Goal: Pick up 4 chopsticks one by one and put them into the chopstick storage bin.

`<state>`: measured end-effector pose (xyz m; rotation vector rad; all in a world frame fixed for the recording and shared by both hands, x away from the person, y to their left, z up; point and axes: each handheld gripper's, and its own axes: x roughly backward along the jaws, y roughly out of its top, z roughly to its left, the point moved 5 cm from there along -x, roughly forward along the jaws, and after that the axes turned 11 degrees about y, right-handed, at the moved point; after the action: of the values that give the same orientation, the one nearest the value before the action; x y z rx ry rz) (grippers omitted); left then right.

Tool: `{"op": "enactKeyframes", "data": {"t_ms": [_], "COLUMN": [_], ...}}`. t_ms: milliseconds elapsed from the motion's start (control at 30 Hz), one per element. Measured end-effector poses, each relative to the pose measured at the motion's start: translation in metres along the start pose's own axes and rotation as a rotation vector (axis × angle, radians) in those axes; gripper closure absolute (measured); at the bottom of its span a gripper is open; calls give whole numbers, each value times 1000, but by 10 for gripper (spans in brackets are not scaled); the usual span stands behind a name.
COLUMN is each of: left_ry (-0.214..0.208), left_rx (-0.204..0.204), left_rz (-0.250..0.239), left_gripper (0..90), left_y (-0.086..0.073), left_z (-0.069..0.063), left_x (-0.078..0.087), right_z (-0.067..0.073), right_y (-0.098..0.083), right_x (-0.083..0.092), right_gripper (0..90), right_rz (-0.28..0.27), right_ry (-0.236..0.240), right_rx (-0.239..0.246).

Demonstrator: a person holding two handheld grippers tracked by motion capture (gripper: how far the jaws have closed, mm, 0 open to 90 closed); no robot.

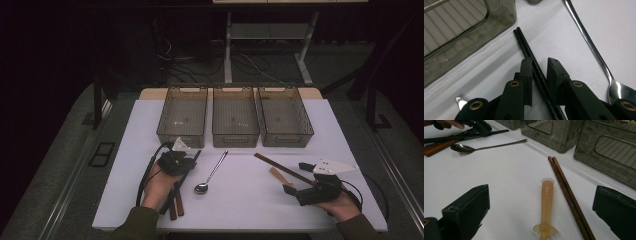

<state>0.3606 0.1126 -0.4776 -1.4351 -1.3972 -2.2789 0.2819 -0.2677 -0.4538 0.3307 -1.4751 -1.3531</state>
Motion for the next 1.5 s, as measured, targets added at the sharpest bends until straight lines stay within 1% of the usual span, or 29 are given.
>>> {"op": "enactKeyframes", "data": {"t_ms": [100, 200, 233, 300, 367, 667, 700, 733, 1000, 1200, 1267, 1300, 1467, 1500], "left_ry": [-8, -19, -23, -38, -49, -87, -88, -91, -92, -101, -107, -110, -113, -119], "left_rx": [-13, -19, -15, -36, -47, -81, -87, -93, -93, -92, -84, -88, -77, -74], "left_rz": [3, -3, -3, -10, -11, -15, -17, -17, -21, -26, -34, -35, -67, -74], "left_gripper": [749, 754, 757, 764, 766, 807, 815, 849, 845, 778, 748, 731, 638, 623], "left_y": [0, 1, 1, 2, 2, 4, 4, 4, 4, 5, 5, 5, 7, 7], "left_z": [-1, -3, -4, -6, -8, -16, -17, -18, -18, -19, -19, -19, -18, -17], "left_x": [0, 0, 0, 0, -1, -2, -1, -2, -2, -2, -1, 0, 8, 11], "right_z": [0, 0, 0, 0, 0, 0, 0, 0, 0, 0, 0, 0, 0, 0], "right_y": [0, 0, 0, 0, 0, 0, 0, 0, 0, 0, 0, 0, 0, 0], "right_x": [0, 0, 0, 0, 0, 0, 0, 0, 0, 0, 0, 0, 0, 1], "right_gripper": [14, 14, 14, 13, 14, 13, 13, 14, 14, 14, 14, 14, 13, 13], "right_rz": [0, 2, 2, -1, -1, -2, -1, -1, -1, -2, -2, -2, -1, -2], "right_ry": [1, 2, 2, 3, 3, 2, 2, 1, 1, 1, 2, 2, 4, 6], "right_rx": [0, 0, 0, -1, 0, -1, -1, -1, -1, 1, 2, 1, 0, -1]}}
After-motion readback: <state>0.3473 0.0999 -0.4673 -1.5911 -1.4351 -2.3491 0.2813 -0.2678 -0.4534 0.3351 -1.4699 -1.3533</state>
